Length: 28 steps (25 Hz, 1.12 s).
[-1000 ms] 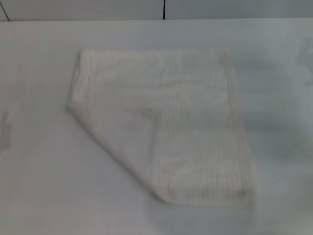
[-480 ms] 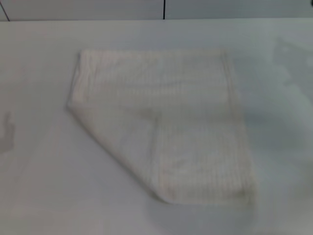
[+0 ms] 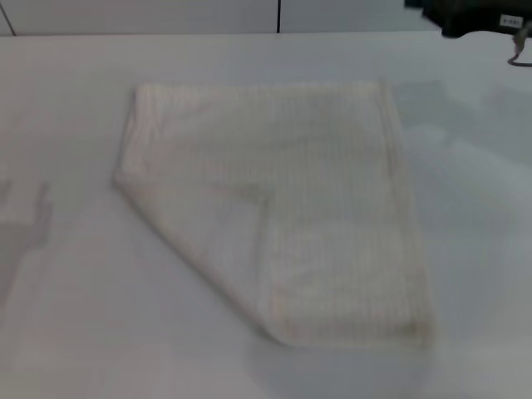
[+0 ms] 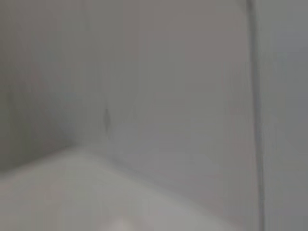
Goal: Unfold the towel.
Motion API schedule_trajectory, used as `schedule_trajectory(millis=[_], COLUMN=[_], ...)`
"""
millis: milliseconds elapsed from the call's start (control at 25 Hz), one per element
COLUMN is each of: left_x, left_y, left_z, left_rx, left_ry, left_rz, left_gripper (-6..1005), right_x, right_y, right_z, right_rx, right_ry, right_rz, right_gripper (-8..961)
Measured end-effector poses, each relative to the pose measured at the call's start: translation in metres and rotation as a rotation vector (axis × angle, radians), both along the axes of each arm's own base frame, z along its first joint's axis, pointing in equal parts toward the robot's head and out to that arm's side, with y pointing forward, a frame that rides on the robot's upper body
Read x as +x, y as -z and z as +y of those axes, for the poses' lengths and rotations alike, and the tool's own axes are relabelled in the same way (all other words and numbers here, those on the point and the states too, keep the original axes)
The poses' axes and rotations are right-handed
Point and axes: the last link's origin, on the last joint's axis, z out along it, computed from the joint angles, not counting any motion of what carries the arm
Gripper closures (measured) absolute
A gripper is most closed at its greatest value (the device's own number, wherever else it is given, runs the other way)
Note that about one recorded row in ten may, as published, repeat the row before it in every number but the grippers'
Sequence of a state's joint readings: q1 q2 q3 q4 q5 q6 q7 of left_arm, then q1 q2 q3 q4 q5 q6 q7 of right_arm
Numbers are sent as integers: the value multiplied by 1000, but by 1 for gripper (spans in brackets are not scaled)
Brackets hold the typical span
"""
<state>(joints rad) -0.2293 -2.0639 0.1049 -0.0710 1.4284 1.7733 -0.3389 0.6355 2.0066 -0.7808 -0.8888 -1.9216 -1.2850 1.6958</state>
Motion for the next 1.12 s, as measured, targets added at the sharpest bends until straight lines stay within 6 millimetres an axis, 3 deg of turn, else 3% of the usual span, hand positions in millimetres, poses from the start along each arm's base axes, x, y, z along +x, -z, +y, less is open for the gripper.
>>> schedule_trajectory(millis=[80, 360, 640, 1120], left_x=[2, 8, 16, 29], left_y=[1, 6, 14, 27], left_z=[2, 7, 13, 40], left_rx=[-11, -59, -124, -253], left_ry=[13, 55, 114, 157], left_rz=[9, 33, 64, 57], left_gripper=[491, 492, 492, 493], right_x=[-15, -29, -23, -3], right_y=[0, 15, 34, 72], right_z=[8, 21, 14, 6], right_rx=[-158, -304, -382, -421], right_ry=[65, 160, 197, 237], right_rz=[-149, -438, -523, -577], right_gripper=[954, 954, 954, 954])
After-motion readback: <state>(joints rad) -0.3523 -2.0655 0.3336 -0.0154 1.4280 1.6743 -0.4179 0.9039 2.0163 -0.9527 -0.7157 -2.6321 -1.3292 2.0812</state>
